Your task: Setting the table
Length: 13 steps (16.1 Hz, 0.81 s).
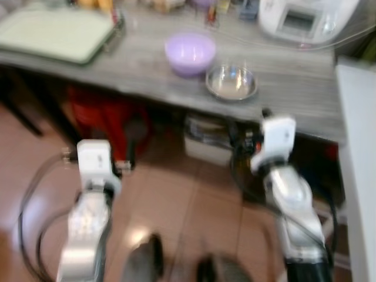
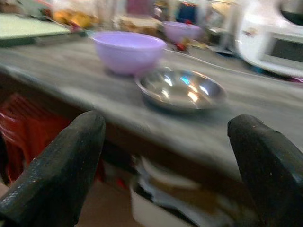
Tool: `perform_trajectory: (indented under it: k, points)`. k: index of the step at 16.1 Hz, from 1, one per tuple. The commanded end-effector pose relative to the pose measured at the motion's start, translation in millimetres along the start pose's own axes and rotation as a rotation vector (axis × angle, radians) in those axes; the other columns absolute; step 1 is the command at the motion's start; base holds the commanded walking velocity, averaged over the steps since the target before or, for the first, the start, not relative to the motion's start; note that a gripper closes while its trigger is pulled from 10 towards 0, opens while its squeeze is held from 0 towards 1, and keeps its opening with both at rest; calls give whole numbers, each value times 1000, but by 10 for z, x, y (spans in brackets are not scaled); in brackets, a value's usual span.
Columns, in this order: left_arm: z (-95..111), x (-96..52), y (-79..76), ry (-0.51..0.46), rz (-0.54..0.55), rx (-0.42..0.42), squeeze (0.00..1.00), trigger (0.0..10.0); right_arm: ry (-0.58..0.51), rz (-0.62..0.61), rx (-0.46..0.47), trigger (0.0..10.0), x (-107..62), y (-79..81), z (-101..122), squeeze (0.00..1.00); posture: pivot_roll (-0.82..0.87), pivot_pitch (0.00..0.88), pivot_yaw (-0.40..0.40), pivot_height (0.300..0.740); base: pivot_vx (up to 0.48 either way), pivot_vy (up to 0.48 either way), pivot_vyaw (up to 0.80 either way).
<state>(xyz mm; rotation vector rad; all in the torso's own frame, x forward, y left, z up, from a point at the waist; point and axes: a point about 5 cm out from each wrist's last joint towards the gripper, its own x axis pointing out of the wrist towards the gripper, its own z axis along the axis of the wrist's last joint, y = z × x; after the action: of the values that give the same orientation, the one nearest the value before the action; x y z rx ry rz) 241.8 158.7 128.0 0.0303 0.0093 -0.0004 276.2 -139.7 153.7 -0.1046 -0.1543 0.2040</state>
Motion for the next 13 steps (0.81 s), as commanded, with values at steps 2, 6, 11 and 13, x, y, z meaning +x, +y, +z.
perform_trajectory:
  k: [2,6,11,13]
  points:
    - [25,17,-17,-10,-11,15,0,10000,-11,-5,12,10000,-8,-11,30,0,24,148,-35,740,-352,0,-534]
    - [44,26,-63,-20,-50,-5,0,10000,-10,9,19,10000,5,17,29,0,20,145,-38,740,-246,0,-684]
    - [51,9,-99,-25,-74,-12,0,10000,5,9,29,10000,7,33,11,0,18,152,-37,740,0,-96,-160]
    - [57,15,-103,-28,-82,-12,0,10000,-3,13,30,10000,17,36,21,0,17,154,-35,740,0,-480,-800]
